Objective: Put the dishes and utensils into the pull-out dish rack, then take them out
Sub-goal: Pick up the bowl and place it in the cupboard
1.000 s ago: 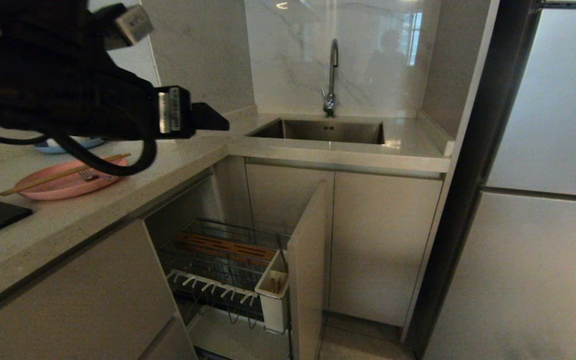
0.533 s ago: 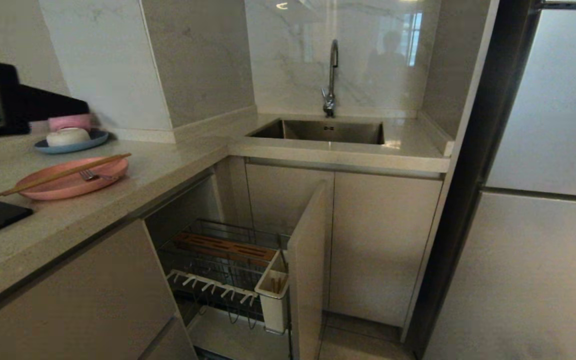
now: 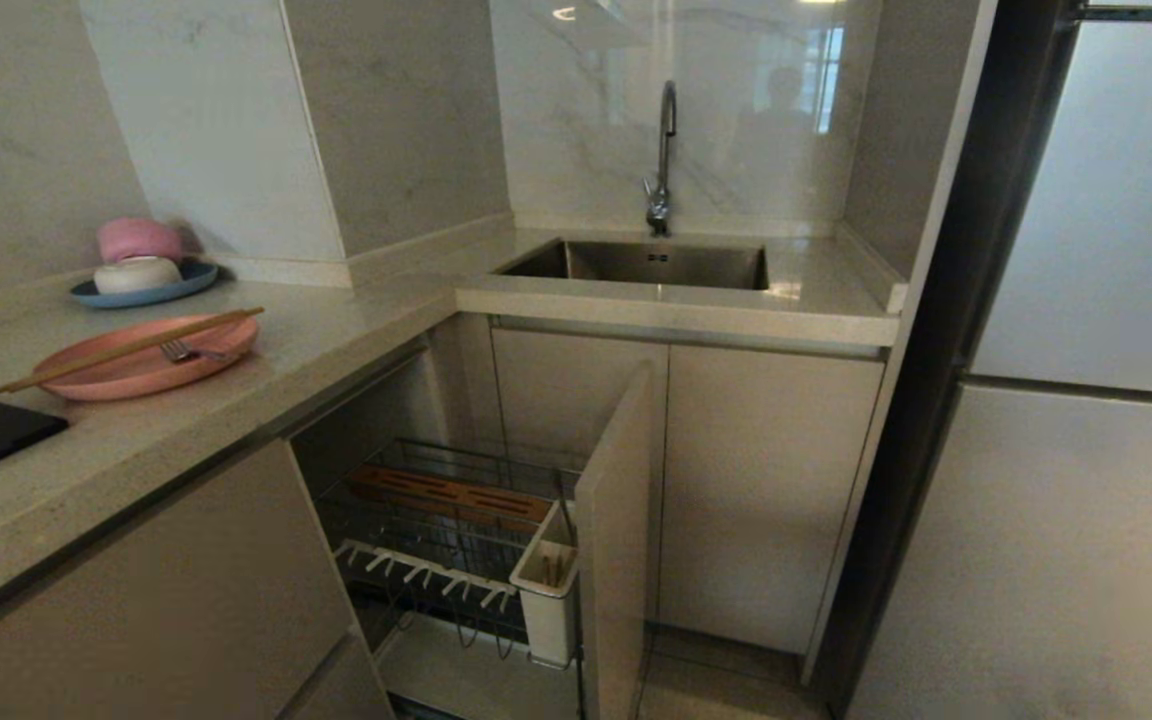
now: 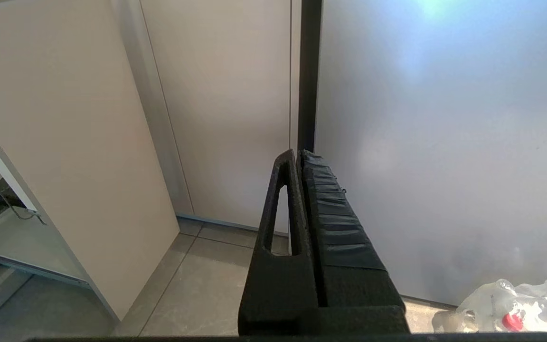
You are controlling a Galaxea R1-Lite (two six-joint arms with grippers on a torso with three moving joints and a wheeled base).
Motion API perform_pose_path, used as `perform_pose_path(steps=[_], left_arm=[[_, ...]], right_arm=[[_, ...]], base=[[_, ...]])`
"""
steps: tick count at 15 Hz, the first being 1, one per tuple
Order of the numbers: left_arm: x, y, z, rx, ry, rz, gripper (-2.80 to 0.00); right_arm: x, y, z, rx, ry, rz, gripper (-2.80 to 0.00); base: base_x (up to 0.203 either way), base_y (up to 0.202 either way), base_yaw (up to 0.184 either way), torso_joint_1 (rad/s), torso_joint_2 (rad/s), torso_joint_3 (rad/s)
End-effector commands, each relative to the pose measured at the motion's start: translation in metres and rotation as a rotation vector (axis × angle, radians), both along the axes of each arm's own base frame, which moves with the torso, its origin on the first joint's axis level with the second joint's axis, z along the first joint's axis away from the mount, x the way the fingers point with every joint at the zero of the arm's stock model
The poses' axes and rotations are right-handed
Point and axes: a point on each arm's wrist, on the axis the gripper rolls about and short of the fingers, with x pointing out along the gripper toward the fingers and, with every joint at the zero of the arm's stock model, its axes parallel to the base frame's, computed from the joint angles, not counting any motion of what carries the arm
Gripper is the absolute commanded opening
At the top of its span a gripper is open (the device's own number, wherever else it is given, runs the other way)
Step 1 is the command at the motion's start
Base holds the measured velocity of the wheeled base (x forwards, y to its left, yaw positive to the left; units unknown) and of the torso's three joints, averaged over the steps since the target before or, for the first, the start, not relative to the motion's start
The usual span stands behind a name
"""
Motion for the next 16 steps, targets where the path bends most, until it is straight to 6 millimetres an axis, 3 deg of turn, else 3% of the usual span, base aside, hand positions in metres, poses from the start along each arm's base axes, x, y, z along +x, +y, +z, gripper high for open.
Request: perform_pose_path(steps=[1,3,6,8,11,14,16], left_arm=[[-0.044,0.002,-0.020,0.025,-0.069,0.044,-2.80],[-0.062,0.001,-0.044,0.059,-0.067,0.071,-2.80],[-0.087,-0.004,-0.098,0.115,-0.059,0.051,-2.80],[-0.085,-0.007,-0.126,0.133,-0.029,0.025,-2.80],[-0.070,-0.007,-0.131,0.120,-0.117,0.004,-2.80],[-0.072,-0.004,-0.134,0.128,-0.151,-0.086,-2.80],[-0.077,-0.002,-0.156,0.162,-0.159,-0.112,-2.80]], right_arm=[[0.000,0.000,0.000,0.000,0.000,0.000,-2.80],[0.000,0.000,0.000,0.000,0.000,0.000,-2.80],[0.000,0.000,0.000,0.000,0.000,0.000,-2.80],[0.000,0.000,0.000,0.000,0.000,0.000,-2.80],[0.000,0.000,0.000,0.000,0.000,0.000,-2.80],[0.000,0.000,0.000,0.000,0.002,0.000,-2.80],[0.000,0.000,0.000,0.000,0.001,0.000,-2.80]], base=[[0.000,0.000,0.000,0.000,0.00,0.000],[0.000,0.000,0.000,0.000,0.00,0.000],[0.000,0.000,0.000,0.000,0.00,0.000],[0.000,0.000,0.000,0.000,0.00,0.000],[0.000,0.000,0.000,0.000,0.00,0.000],[0.000,0.000,0.000,0.000,0.00,0.000],[0.000,0.000,0.000,0.000,0.00,0.000]])
